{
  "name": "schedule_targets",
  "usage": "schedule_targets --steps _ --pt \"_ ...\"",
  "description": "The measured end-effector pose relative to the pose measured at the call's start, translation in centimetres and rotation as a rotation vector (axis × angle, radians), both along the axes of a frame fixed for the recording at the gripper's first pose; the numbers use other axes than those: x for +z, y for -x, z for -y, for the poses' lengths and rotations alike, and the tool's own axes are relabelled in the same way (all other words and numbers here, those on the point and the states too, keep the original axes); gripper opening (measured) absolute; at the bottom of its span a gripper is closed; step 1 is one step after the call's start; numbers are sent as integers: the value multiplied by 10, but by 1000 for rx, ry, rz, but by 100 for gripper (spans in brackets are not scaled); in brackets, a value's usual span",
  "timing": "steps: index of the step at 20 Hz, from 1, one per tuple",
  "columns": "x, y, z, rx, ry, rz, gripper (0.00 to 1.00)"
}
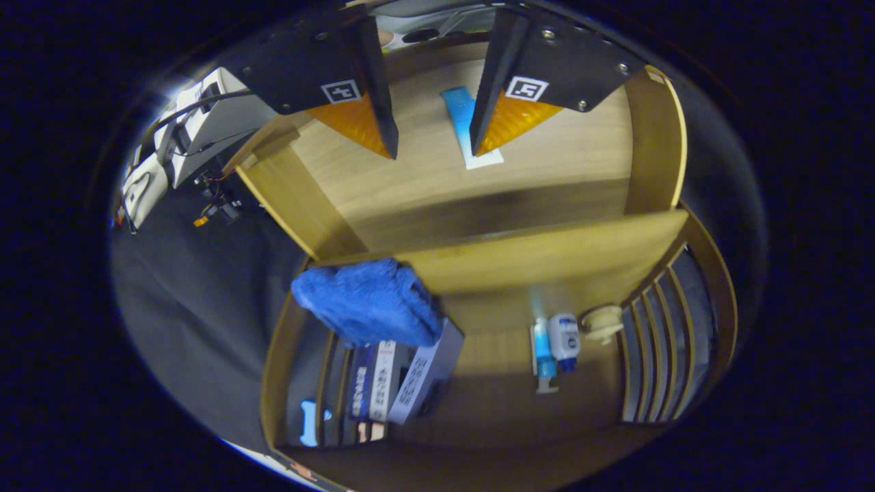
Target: Pull open the drawer, take out the items inside it, and place them on the countertop above the cabinet.
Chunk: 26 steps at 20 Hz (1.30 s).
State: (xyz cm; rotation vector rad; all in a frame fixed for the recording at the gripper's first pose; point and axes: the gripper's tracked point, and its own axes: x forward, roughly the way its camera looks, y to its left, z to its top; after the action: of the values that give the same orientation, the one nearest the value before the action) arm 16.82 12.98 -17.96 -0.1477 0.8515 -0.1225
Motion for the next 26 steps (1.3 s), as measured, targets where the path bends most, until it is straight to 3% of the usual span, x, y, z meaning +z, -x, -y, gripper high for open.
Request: schedule_targets --steps 6,20,21,26 --pt "-60 3 -4 17 21 -238 62" --pt "-99 2 -18 35 -51 -343 62" --pt "-105 -2 -16 38 -48 -334 47" --pt "-104 -6 -12 39 3 -310 43"
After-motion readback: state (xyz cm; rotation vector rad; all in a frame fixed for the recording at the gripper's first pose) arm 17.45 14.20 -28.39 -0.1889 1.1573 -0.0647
